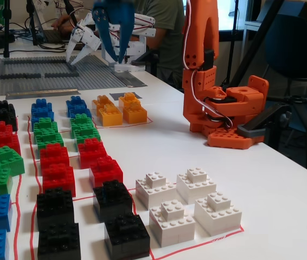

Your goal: Grab the block and put it in the grey marker

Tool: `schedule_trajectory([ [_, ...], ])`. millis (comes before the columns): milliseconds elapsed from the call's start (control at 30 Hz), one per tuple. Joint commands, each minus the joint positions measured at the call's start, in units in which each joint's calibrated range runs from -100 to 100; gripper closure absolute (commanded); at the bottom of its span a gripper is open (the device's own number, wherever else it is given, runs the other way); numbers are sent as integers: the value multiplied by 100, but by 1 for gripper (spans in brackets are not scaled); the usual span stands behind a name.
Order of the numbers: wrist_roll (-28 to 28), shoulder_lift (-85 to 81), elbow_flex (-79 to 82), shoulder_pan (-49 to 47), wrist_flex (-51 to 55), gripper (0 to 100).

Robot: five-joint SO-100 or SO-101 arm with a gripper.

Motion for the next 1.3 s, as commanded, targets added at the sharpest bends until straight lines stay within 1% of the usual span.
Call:
schedule_trajectory([
  [0,357,-448,-286,410,93,100],
  [67,513,-474,-177,585,93,99],
  [200,684,-517,-114,826,158,91],
  [300,791,-517,-41,918,199,89],
  [400,899,-517,113,968,199,82],
  [467,928,-491,213,968,199,79],
  [667,947,-387,613,959,207,76],
  [867,816,-7,703,859,182,74],
  [1267,684,589,722,685,-364,71],
])
